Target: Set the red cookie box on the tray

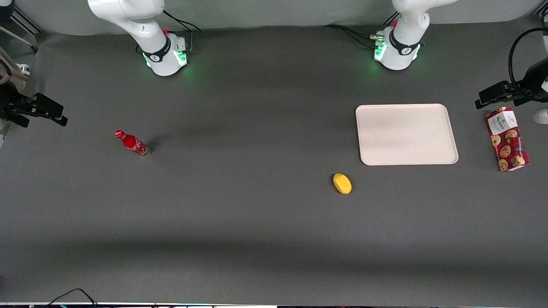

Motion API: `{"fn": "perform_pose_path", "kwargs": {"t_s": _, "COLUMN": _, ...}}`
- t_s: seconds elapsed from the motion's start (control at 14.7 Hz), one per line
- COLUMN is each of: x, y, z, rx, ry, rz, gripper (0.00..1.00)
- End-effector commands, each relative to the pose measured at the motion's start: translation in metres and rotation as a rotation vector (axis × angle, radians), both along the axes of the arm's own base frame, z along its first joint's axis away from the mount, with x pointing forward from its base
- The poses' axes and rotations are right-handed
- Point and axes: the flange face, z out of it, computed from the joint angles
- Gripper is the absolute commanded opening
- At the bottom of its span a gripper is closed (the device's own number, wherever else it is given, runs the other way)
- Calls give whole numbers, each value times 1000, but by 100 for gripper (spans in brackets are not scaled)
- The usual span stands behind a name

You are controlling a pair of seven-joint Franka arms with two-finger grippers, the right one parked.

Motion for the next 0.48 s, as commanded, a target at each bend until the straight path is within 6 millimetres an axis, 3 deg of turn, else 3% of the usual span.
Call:
{"fn": "perform_pose_path", "kwargs": {"t_s": 0.0, "x": -4, "y": 2, "z": 5, "rx": -18, "ry": 6, "rz": -12, "gripper": 100}}
{"fn": "perform_pose_path", "kwargs": {"t_s": 0.2, "x": 2, "y": 6, "z": 1, "rx": -21, "ry": -8, "rz": -31, "gripper": 100}}
{"fn": "perform_pose_path", "kwargs": {"t_s": 0.41, "x": 0, "y": 31, "z": 0, "rx": -27, "ry": -1, "rz": 10, "gripper": 100}}
